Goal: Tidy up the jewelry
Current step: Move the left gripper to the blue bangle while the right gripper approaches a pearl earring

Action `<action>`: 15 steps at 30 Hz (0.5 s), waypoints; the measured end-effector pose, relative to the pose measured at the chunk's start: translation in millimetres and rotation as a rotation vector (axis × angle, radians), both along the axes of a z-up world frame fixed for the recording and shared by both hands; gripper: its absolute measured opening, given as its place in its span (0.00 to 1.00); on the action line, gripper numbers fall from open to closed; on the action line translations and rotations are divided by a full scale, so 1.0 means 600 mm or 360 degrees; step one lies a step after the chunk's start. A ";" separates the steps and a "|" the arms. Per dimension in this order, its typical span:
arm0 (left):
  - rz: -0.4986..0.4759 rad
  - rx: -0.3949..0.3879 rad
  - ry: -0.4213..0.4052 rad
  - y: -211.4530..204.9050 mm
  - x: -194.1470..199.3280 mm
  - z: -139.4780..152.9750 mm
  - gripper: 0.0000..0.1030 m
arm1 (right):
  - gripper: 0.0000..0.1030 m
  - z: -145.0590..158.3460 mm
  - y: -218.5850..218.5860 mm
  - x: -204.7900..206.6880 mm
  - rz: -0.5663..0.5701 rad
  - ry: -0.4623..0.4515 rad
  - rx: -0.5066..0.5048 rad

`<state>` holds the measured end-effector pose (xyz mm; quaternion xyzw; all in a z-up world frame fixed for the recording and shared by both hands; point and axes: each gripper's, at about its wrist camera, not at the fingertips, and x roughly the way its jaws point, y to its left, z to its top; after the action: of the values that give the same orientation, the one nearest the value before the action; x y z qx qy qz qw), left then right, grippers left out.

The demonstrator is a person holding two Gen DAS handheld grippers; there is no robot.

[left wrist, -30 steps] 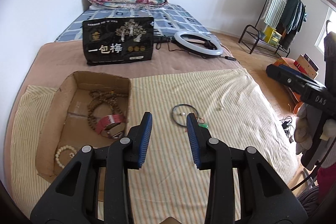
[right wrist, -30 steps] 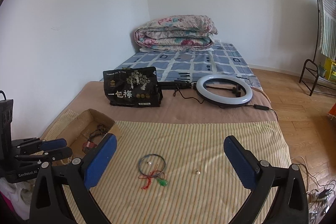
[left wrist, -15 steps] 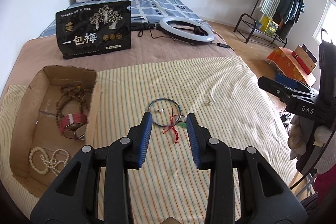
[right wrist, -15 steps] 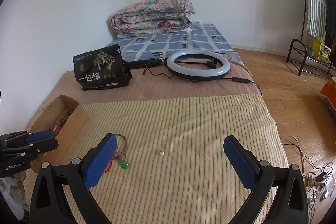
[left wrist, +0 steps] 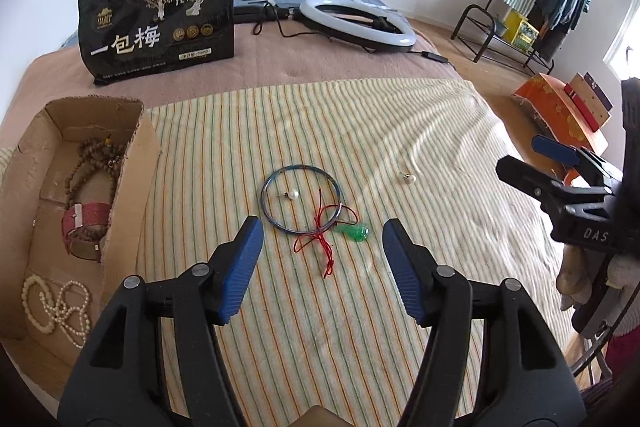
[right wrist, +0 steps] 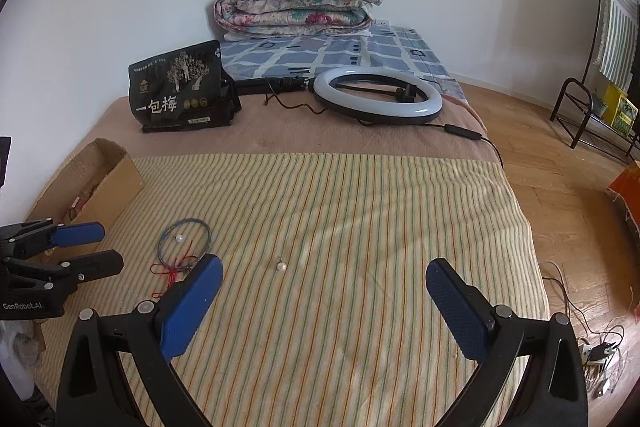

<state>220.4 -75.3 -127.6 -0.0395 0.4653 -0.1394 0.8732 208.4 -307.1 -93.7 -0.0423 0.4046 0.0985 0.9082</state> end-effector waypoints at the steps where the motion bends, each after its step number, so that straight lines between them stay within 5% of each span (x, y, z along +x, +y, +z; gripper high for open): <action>1: 0.0011 0.0002 0.0002 -0.001 0.003 -0.004 0.62 | 1.00 -0.004 0.000 0.002 0.0006 0.0007 -0.0005; 15: 0.0223 -0.0106 0.0189 0.005 0.088 -0.078 0.66 | 0.95 -0.050 -0.013 0.033 0.0035 0.0105 0.0015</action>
<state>272.9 -72.2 -174.2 -0.1091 0.5075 -0.0907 0.8499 228.3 -315.1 -123.4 -0.0391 0.4333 0.1118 0.8934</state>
